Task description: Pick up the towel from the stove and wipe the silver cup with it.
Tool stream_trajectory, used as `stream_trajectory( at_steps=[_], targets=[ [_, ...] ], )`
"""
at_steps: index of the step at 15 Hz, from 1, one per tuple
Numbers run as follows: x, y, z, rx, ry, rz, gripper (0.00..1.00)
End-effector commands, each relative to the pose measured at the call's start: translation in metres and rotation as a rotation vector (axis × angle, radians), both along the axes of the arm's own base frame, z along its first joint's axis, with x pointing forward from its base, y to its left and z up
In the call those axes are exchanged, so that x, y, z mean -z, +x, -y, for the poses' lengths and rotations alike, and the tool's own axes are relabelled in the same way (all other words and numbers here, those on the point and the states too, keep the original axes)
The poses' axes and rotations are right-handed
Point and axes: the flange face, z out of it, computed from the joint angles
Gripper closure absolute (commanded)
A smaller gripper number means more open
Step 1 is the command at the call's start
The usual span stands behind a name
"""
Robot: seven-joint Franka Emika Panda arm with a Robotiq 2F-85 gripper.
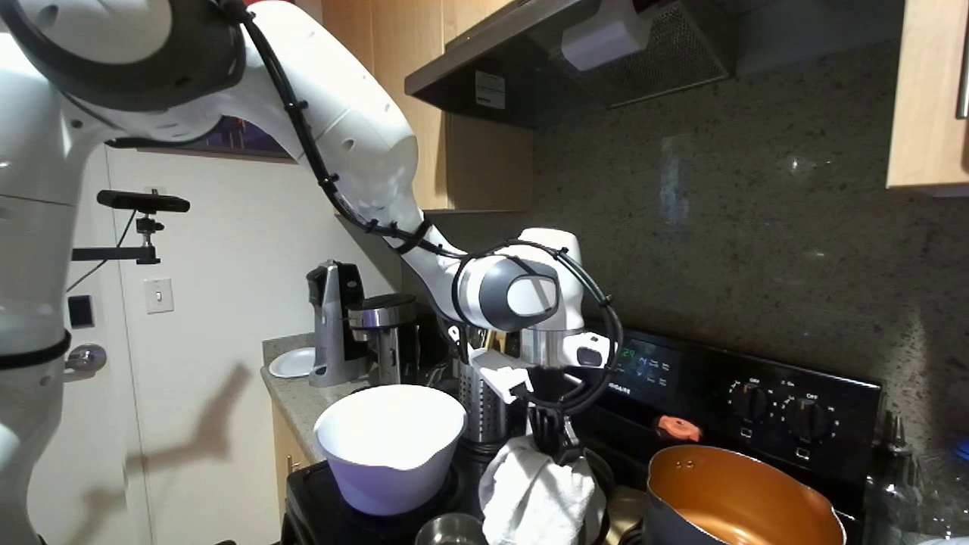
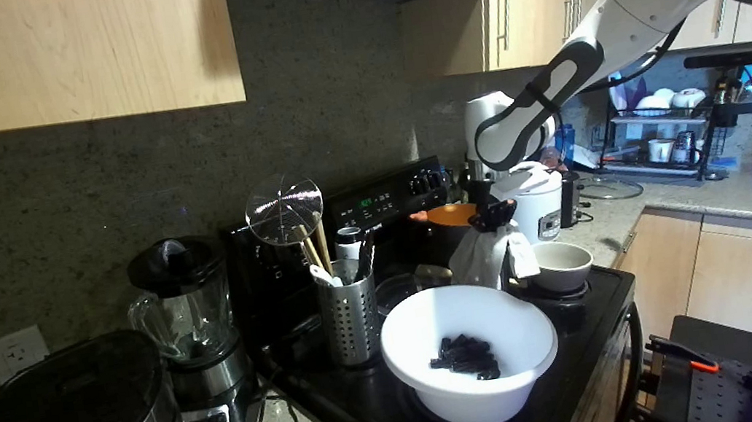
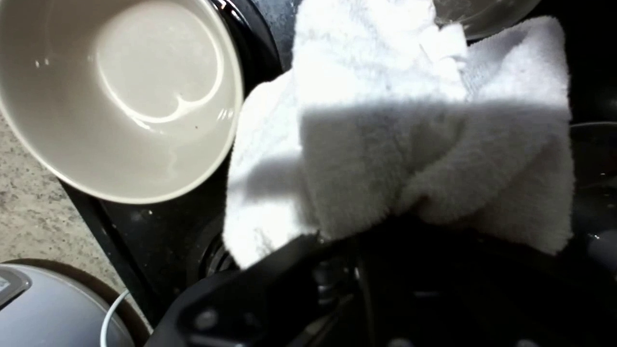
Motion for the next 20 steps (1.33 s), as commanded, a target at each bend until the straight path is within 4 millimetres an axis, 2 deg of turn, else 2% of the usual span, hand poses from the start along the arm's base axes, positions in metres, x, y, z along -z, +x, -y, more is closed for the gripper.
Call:
stream_trajectory(
  at_steps=[1, 4, 6, 9, 20],
  targets=[
    [0.03, -0.015, 0.009, 0.005, 0.009, -0.021, 0.99],
    [0.035, -0.019, 0.012, 0.011, 0.007, -0.029, 0.99],
    [0.031, -0.018, 0.014, 0.014, 0.014, -0.023, 0.99],
    [0.013, -0.01, 0.006, 0.006, 0.027, -0.003, 0.99],
    [-0.025, 0.008, -0.016, -0.035, 0.056, 0.033, 0.99]
  ],
)
